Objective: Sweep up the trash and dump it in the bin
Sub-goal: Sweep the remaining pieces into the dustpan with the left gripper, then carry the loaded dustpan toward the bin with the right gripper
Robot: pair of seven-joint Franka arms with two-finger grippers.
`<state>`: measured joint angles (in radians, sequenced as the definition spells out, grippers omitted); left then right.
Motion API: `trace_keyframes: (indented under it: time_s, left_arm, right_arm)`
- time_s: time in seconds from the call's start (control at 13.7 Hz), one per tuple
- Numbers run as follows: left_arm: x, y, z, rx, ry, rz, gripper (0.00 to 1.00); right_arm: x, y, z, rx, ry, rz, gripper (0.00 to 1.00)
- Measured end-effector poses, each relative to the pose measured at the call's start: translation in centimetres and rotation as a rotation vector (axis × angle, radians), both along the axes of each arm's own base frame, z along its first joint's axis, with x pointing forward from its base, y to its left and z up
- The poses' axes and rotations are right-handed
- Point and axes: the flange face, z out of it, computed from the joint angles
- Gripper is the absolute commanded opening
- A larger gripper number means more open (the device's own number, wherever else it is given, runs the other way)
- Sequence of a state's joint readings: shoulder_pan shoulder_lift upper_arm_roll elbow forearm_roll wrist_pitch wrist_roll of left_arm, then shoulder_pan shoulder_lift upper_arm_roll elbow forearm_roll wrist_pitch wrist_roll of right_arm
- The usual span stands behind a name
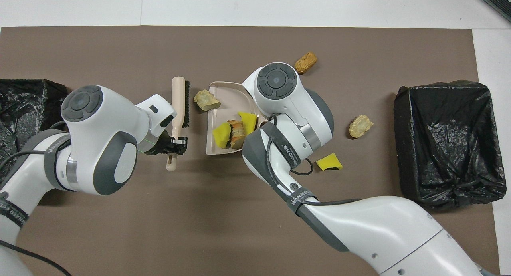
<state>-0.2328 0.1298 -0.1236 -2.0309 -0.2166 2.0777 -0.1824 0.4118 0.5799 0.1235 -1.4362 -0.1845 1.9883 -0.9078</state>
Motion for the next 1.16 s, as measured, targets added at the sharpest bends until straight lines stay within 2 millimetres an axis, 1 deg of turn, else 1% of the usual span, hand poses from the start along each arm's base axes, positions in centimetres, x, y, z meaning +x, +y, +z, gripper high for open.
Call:
trace_keyframes:
  time_s: [0.15,0.22,0.36,0.51,0.66,0.8,0.95,1.16]
  left_arm:
    - [-0.1,-0.9,-1.7,0.001,0.009,-0.019,0.00]
    - [-0.7,-1.7,-2.2,0.004,0.019,-0.038,0.00]
    - [-2.2,-3.9,-2.6,0.009,0.031,-0.084,0.00]
    - [-3.2,-5.4,-2.2,0.010,0.036,-0.108,0.00]
    - [-3.8,-6.5,-1.5,-0.011,0.037,-0.096,0.00]
    - [-4.1,-6.9,-0.3,-0.039,0.034,-0.073,0.00]
    - [-3.9,-6.5,1.1,-0.050,0.018,-0.036,0.00]
    - [-3.4,-5.1,4.2,-0.060,-0.005,0.006,0.00]
  right_arm:
    - [0.0,0.0,0.0,0.002,0.000,-0.001,0.00]
    - [0.0,0.0,0.0,0.002,0.000,-0.001,0.00]
    - [0.0,-0.1,0.0,0.003,0.000,-0.003,0.00]
    - [0.0,-0.1,0.0,0.004,0.001,-0.003,0.00]
    - [0.0,-0.1,0.0,0.006,0.001,-0.005,0.00]
    - [0.0,-0.2,-0.1,0.006,0.002,-0.006,0.00]
    - [0.1,-0.3,-0.1,0.008,0.002,-0.008,0.00]
    - [0.3,-0.5,-0.2,0.018,-0.010,-0.010,0.00]
